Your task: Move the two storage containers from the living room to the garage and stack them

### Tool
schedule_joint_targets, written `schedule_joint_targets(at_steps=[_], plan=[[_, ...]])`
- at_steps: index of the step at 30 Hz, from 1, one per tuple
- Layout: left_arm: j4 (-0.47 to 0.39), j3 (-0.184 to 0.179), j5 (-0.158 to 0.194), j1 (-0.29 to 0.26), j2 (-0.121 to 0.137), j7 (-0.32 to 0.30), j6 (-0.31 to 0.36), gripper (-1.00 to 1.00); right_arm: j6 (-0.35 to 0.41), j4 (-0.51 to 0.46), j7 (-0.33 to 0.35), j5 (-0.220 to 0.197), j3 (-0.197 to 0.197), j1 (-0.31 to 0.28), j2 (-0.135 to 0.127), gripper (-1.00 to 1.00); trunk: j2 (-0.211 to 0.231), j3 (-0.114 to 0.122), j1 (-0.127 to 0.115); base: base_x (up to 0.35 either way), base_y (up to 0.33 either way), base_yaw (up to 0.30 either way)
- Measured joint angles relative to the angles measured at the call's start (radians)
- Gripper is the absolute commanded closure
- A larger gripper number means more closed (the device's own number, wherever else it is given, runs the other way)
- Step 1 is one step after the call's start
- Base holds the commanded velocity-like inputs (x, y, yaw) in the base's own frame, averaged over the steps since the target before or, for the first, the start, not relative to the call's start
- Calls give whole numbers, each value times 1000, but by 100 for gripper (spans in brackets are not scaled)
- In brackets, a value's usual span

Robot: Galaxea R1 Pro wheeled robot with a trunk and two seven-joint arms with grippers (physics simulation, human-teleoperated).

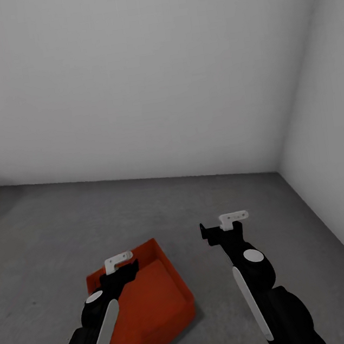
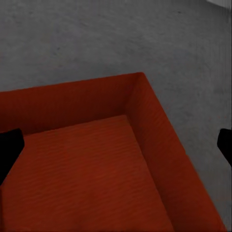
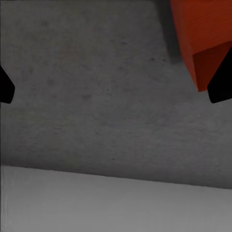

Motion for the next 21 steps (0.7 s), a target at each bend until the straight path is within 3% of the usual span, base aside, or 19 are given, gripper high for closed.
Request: schedule_joint_targets(at_steps=[21], plan=[[8,1,0,0,-1,0,0,-100,0,0,0,0,0,0,0,-100,5,89,-9,0,0,-298]])
